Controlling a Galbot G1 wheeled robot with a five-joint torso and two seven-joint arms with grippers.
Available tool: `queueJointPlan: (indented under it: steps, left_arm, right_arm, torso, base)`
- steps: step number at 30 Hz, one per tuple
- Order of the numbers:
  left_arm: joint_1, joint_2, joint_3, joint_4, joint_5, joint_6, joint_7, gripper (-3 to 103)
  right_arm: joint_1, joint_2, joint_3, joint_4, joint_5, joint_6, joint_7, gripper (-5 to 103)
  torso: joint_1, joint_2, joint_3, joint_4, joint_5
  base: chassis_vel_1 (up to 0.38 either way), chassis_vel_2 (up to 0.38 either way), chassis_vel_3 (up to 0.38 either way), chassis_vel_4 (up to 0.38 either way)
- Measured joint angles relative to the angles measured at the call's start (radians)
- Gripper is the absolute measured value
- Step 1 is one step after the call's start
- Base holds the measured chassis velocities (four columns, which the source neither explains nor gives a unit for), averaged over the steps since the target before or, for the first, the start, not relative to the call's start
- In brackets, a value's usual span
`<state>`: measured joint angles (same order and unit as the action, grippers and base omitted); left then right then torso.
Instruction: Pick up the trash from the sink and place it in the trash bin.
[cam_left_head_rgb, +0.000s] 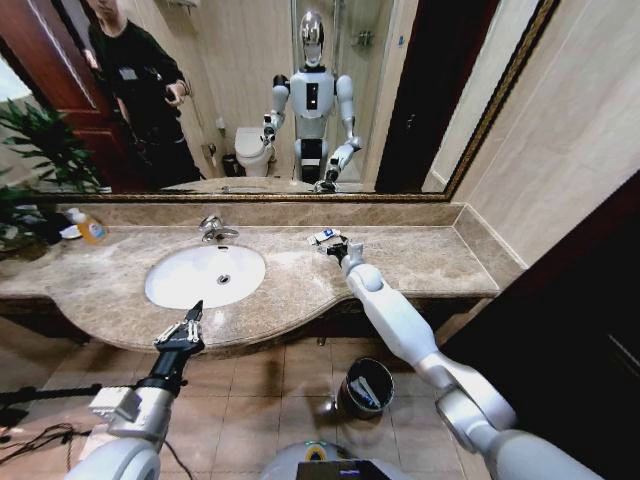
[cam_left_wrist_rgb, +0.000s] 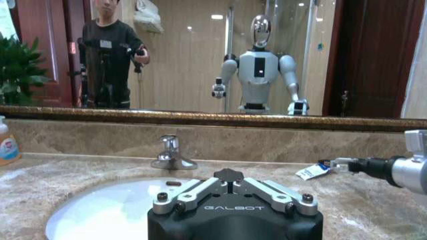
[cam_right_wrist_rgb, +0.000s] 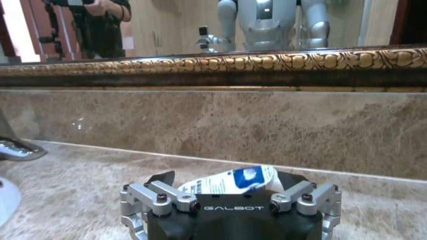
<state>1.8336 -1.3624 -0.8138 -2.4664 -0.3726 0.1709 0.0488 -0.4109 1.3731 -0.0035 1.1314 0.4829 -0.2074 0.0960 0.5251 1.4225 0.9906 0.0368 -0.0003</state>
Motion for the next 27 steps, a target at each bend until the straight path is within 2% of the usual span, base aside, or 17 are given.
queueJointPlan:
  steps: [14,23,27]
  left_arm:
    - [0.0,0.0,0.0,0.0,0.0,0.0,0.0,0]
    - [0.0,0.0,0.0,0.0,0.0,0.0,0.0,0]
    - [0.0,0.0,0.0,0.0,0.0,0.0,0.0,0]
  right_arm:
    - [0.147,0.054,-0.005,-0.219,-0.036,-0.008,-0.048,100]
    - [0.163,0.024,0.018,-0.268,-0.057,-0.024,-0.067,100]
    - [0.186,0.021,0.026,-0.312,-0.067,-0.013,-0.132,100]
  torso:
    - [0.0,0.0,0.0,0.0002,0.0002]
    - [0.0,0.0,0.0,-0.0002,0.0005]
    - [0.0,0.0,0.0,-0.0001,0.0003]
  base:
    - [0.0,0.0,0.0,0.0]
    - [0.0,0.0,0.0,0.0]
    - [0.0,0.0,0.0,0.0]
